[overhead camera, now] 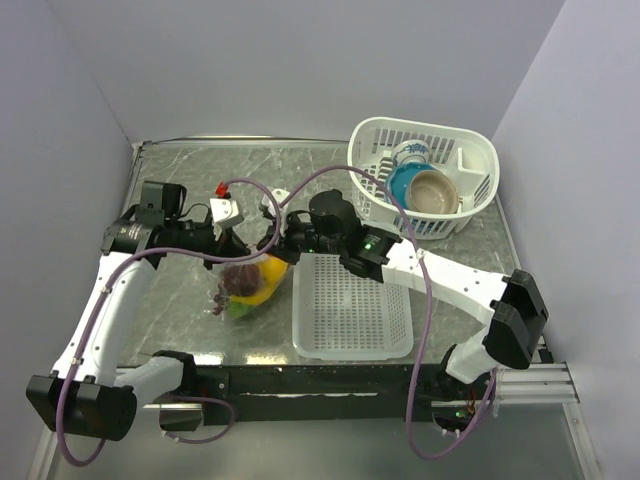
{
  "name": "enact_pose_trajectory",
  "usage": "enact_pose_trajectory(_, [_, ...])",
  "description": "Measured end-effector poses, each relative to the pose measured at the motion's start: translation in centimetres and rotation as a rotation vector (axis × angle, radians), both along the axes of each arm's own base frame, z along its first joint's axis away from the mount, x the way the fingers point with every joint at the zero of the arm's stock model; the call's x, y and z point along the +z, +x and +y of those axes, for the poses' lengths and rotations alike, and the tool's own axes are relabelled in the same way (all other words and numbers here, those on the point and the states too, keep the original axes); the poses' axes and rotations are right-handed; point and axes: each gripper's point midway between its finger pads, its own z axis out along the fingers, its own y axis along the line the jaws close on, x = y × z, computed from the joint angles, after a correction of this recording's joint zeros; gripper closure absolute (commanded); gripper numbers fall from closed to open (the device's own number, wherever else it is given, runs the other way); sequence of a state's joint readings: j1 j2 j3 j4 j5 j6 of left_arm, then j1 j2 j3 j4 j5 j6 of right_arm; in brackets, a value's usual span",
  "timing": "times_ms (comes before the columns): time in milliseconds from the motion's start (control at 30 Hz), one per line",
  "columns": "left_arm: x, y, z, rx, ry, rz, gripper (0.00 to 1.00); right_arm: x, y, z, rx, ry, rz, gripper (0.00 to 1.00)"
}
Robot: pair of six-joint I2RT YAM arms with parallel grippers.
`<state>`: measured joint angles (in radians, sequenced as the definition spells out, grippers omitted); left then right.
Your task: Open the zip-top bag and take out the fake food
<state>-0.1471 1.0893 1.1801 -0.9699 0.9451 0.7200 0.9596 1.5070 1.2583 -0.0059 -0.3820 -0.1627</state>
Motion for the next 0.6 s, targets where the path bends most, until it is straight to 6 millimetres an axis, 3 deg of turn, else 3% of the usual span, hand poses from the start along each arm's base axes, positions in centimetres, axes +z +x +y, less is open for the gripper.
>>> enact_pose_trajectory(33, [0.2, -0.1, 0.1, 0.003, 0.003, 0.000, 0.99, 0.3, 0.0, 0.0, 0.000, 0.008, -0.005, 0.50])
enact_pose_trajectory(100, [1.2, -0.3, 0.6, 0.010, 0.012, -0.014, 0.99, 1.3, 0.0, -0.2, -0.003, 0.030, -0.018, 0.42])
enact_pose_trajectory(300, [4.2, -1.7, 1.8, 0.010, 0.048, -0.080, 0.99, 5.3, -0.4, -0.9, 0.044, 0.138, -0.067, 0.39])
enact_pose_trajectory(500, [3.7, -3.8, 2.1, -0.023, 0.073, -0.042, 0.99, 7.8, -1.4, -0.1, 0.146, 0.197, -0.066, 0.41])
enact_pose_trajectory(600, [3.4, -4.2, 2.2, -0.032, 0.079, -0.032, 0.99, 8.0, -2.2, 0.5, 0.208, 0.206, -0.046, 0.43])
